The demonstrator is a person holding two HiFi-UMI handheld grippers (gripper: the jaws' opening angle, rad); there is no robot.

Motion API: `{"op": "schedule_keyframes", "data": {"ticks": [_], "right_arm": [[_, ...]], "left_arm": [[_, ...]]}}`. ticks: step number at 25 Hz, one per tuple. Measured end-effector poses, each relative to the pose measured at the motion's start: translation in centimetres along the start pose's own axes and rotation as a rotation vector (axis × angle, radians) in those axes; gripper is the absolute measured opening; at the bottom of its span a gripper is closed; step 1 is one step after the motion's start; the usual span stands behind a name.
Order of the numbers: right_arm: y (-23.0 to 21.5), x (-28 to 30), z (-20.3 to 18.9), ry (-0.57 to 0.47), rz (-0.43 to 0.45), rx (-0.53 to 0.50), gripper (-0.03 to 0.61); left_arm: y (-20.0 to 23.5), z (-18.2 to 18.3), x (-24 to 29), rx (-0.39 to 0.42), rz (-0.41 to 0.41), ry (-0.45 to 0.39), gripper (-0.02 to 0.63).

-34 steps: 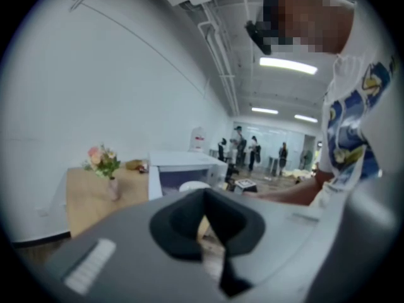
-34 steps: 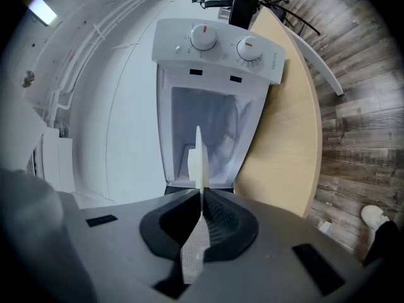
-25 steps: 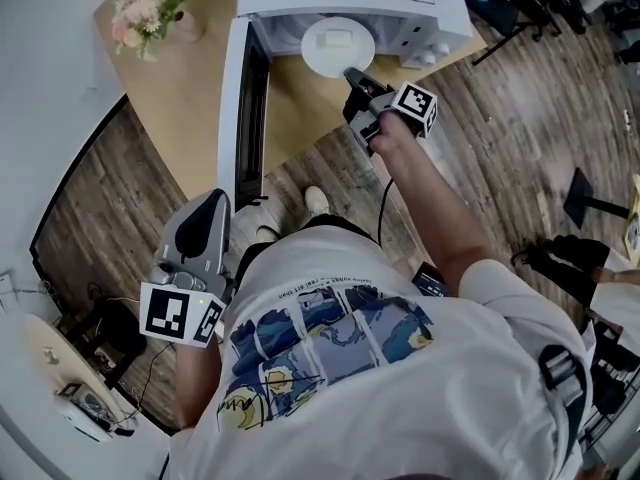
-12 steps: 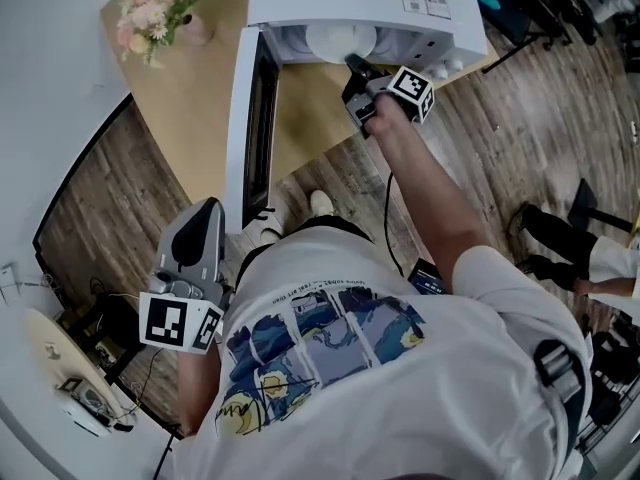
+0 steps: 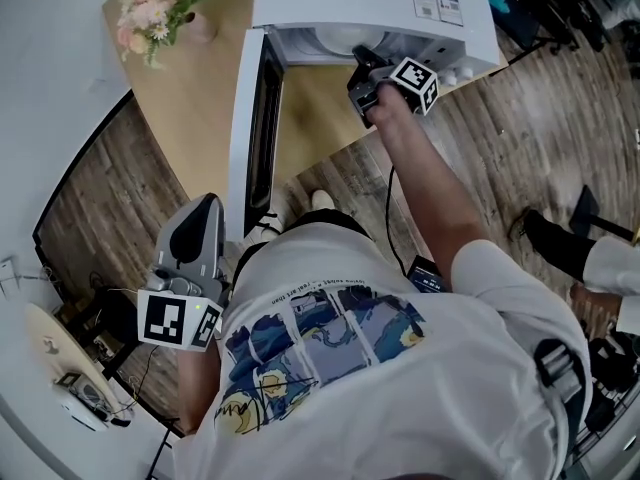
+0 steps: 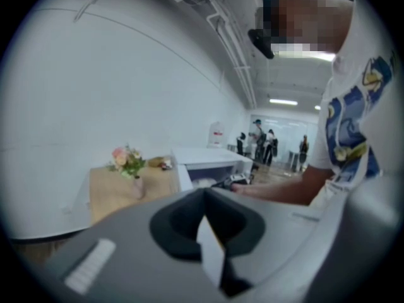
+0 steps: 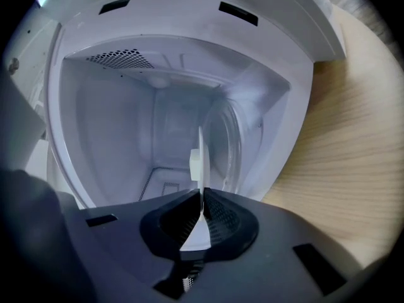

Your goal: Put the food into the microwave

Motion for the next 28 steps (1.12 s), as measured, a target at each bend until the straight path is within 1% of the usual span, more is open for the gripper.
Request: {"op": "schedule_keyframes", "data": {"ticks": [6,13,15,17,21,24,28], "right_arm": [[-0.2,0.1,0.4,-0.003,-0.051,-0.039,0.015],[0.3,0.3,0.8,0.048,-0.102,-0.197,0.048],[0.5,0.4,0.6,0.075,-0.118,-0.251,0.089],[0.6,0.4,0.4,0.108,-0.137,-0.319,0.115],[1.3,0.8,-0.4,0.208,-0.185,-0.476,0.174],[1.5,0.8,-0.9,0.286,-0.235,-0.585,0.186],[1.3,0.7,-1.3,0.349,-0.293,-0.655,0.193]], "left_arm": [[0.4,-0.2,-0.4,-0.014,0.014,0.011,0.008],[0.2,0.1,0.5,-0.001,-0.009,0.017,0.009],[0.4,0.1,0.5,0.0,-0.007,0.014,0.009],[0.6,0.0,0.5,-0.002,-0.003,0.016,0.009],[1.1,0.0,0.7,-0.005,0.001,0.016,0.009],[1.0,0.2,1.1,0.0,-0.006,0.01,0.009],[0.9,0.0,1.3,0.001,-0.018,0.018,0.009]]}}
Point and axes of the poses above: the fingertips, and each gripper's own axes: x forward along the fingers, y to its left, z out of its top, the point moved 3 cm from there along -x, backward along the fingers, and after that the axes turned 4 degrees about y, right-handed, at the moved point
